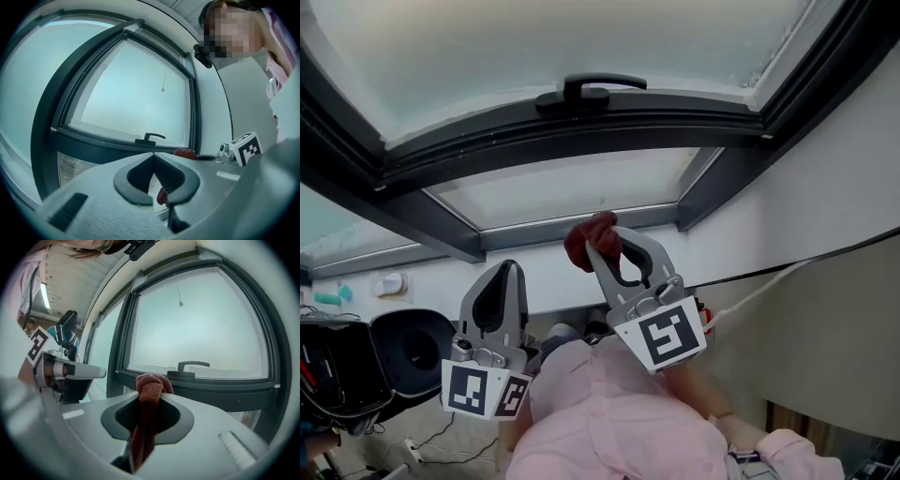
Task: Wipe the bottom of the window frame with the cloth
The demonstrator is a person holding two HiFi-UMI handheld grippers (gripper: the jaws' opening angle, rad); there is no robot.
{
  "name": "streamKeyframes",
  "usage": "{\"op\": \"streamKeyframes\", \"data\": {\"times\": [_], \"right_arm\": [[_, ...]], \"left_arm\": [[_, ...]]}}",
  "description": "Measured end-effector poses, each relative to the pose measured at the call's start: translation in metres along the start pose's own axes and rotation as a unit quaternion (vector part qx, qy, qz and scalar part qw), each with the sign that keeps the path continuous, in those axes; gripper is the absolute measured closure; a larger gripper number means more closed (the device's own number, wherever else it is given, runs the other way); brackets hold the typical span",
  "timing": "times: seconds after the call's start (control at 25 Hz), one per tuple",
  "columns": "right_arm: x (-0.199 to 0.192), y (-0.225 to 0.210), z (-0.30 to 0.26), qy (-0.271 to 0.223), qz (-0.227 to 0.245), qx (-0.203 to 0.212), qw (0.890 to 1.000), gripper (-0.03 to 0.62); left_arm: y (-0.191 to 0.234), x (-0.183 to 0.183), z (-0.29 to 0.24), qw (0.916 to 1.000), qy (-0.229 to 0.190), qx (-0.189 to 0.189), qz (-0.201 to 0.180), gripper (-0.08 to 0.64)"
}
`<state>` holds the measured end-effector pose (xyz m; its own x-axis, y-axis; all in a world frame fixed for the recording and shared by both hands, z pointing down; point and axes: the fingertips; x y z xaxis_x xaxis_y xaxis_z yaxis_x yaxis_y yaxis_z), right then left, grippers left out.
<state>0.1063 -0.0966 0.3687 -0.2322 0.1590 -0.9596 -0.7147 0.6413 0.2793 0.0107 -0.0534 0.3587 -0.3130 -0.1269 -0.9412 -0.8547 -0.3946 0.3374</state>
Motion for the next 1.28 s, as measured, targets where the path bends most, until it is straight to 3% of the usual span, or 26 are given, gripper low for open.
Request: {"op": "streamKeyframes", "data": {"times": [0.2,0.4,0.88,1.28], "right_arm": [[0.007,0.044,0.005,0.012,-0.011,0.023,1.000,0.531],[0.021,0.078,0.008,0.016,-0.033,0.015,0.999,0.530],[0.017,0.178,0.034,0.091,-0.038,0.017,0.995,0.529],[0.008,0.206,0.049,0.103,-0.058,0.006,0.993,0.529]], "left_arm": [[0.007,0.002,0.019,0.9999,0.009,-0.011,-0.001,0.565],[0.017,0.008,0.046,0.9995,0.023,-0.023,0.003,0.565],[0.040,0.005,0.119,0.9964,0.059,-0.061,0.010,0.565],[0.041,-0.003,0.147,0.9953,0.065,-0.070,0.013,0.565]]}}
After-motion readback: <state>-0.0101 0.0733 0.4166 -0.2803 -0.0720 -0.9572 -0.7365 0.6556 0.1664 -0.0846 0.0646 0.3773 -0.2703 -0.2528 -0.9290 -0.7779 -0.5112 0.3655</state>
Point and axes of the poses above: the fingertips, and each gripper's own axes: z backward along the fingers, y to its left, x out of its top, and after that the axes turned 9 degrees about z, right-handed
